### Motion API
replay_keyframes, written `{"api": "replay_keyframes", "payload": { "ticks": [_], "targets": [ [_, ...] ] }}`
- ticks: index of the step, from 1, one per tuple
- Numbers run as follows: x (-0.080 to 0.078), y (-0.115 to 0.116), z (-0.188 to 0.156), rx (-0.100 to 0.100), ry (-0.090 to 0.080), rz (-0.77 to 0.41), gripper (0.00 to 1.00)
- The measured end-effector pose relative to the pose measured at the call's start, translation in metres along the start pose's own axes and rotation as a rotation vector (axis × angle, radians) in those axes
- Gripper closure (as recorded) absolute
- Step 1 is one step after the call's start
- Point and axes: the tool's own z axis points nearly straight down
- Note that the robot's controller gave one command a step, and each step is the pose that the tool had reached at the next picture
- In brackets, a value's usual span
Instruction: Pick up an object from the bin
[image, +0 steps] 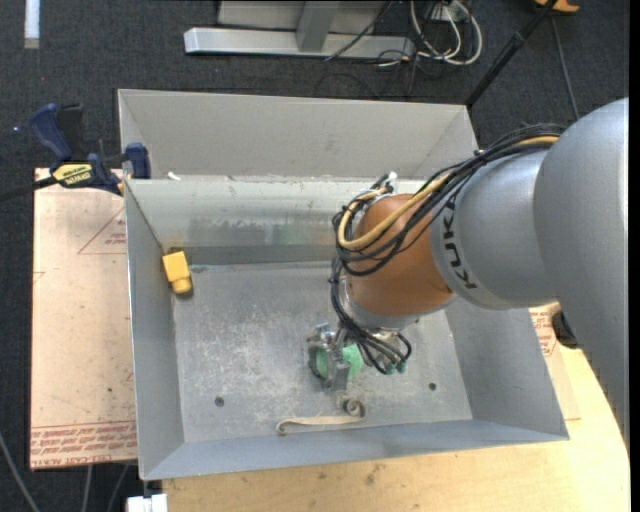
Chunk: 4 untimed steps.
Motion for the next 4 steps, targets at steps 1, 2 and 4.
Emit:
{"api": "replay_keyframes", "payload": {
  "ticks": [1, 2, 4],
  "targets": [
    [0.03, -0.057, 0.001, 0.0, -0.001, -0.286, 1.0],
    [0.03, -0.057, 0.001, 0.0, -0.001, -0.285, 1.0],
    [0.065, -0.051, -0.009, -0.001, 0.0, -0.312, 1.0]
  ]
}}
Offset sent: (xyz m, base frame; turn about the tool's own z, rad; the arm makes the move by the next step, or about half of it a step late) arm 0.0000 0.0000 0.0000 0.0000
